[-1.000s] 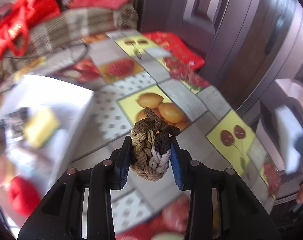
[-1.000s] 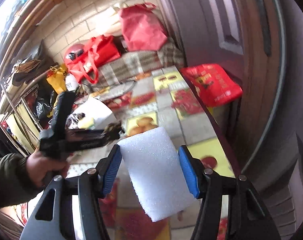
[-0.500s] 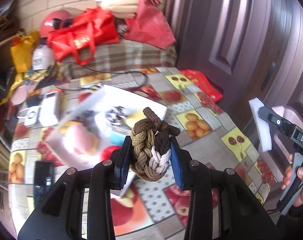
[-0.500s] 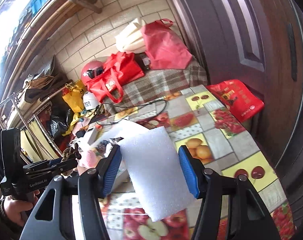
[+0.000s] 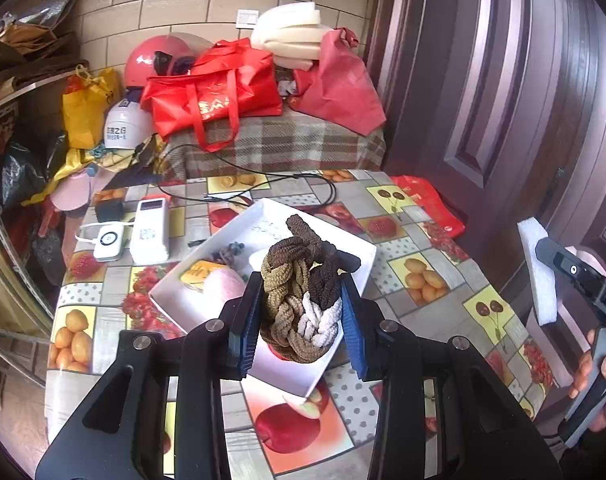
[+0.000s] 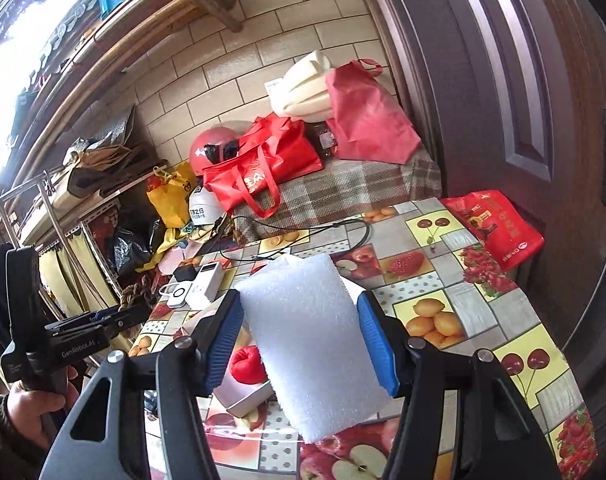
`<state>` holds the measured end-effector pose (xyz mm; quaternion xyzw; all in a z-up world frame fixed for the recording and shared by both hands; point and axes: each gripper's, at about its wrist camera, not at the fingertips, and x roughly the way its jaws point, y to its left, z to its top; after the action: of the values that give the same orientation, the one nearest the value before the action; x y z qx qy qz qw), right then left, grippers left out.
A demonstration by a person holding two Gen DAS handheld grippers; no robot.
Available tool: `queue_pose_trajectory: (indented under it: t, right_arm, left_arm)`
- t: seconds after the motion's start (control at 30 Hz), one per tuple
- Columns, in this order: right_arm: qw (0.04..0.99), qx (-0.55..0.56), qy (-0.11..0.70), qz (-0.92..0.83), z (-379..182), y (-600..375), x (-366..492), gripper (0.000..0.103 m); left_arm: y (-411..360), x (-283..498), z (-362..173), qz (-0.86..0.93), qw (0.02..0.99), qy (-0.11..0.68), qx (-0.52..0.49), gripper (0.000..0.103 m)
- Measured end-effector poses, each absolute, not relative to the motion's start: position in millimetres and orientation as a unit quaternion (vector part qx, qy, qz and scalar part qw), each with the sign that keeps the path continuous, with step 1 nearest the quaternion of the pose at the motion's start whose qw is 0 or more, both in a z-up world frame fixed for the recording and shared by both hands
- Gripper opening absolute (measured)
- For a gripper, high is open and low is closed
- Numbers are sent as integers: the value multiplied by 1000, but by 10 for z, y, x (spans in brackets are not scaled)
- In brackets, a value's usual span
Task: Organize soft objects
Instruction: 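Lower the rope knot into the box with the left gripper while the right places the foam block there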
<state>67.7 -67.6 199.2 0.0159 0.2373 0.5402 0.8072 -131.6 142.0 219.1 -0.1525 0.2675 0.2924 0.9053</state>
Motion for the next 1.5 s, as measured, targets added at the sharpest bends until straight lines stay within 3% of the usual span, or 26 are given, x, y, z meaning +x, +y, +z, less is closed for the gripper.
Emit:
queue_pose_trajectory:
  t: [0.87,1.5]
  right_arm:
    - [788,-20,255,561,1902,-244,639,59]
    - [761,-60,308,568,1593,778,986,59]
  left_arm:
    - [1645,-1300,2005,298,895,282,-173,36]
    - [2357,-578,1490,271,880,335,-198,36]
